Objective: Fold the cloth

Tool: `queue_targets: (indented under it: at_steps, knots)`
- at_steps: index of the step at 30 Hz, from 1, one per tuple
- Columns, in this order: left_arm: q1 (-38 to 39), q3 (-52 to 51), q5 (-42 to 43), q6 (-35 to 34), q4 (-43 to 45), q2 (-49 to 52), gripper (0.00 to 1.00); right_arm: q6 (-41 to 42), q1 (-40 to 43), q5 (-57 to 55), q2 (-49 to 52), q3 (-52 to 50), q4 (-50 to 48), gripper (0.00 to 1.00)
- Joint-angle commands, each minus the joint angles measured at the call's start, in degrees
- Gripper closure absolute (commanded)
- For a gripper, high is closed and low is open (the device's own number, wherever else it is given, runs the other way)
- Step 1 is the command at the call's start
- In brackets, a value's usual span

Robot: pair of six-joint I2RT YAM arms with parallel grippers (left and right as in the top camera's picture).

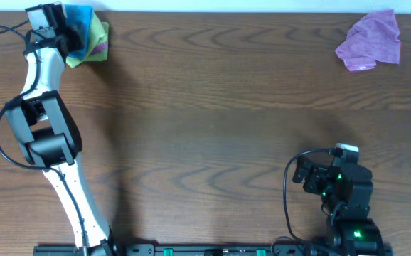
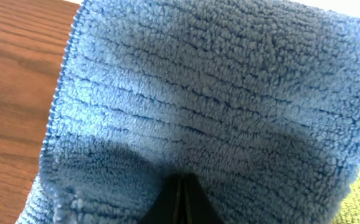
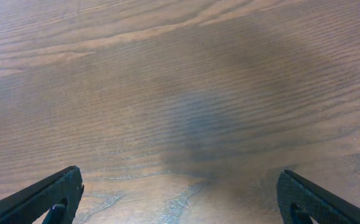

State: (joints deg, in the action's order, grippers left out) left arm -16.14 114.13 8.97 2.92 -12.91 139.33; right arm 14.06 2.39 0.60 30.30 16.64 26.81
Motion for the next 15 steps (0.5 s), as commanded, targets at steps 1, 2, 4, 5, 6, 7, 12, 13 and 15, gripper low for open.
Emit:
queue_targets:
  at_steps: [1, 2, 4, 5, 6, 7, 12, 13, 15]
  knots:
    - [-0.72, 0.92, 0.35, -0.48, 0.87, 0.37, 0.94, 0.68, 0.31, -0.39, -0.31, -0.52, 0.02, 0.01]
    - [-0.72, 1.03, 1.27, -0.87, 1.11, 0.20, 0.94, 0.68, 0.31, -0.39, -0.31, -0.52, 0.02, 0.01]
    - [-0.70, 1.49, 3.10, -1.92, 1.20, -0.22, 0.94, 0.68, 0.31, -0.39, -0.31, -0.52, 0.02, 0.01]
    - [-0.66, 1.95, 4.37, -1.92, 1.16, -0.48, 0.94, 0.68, 0.31, -0.37, -0.31, -0.52, 0.02, 0.01]
    - [-0.57, 2.49, 5.62, -2.21, 0.94, -0.83, 0.94, 0.70, 0.31, -0.39, -0.31, -0.52, 0.02, 0.01]
    - [-0.46, 3.06, 6.43, -2.89, 0.72, -1.25, 0.94, 0.68, 0.31, -0.39, -0.31, -0.52, 0.02, 0.01]
    - [0.55, 4.22, 8.52, -3.78, -0.70, -3.48, 0.94, 0.68, 0.31, -0.37, -0.31, -0.52, 0.02, 0.01]
    - [1.05, 4.22, 8.50, -3.78, -0.87, -4.33, 0.94, 0.68, 0.31, -0.37, -0.31, -0.52, 0.02, 0.01]
    - [1.70, 4.24, 8.46, -3.69, -1.25, -5.64, 0.94, 0.68, 0.31, -0.39, -0.31, -0.52, 0.02, 0.01]
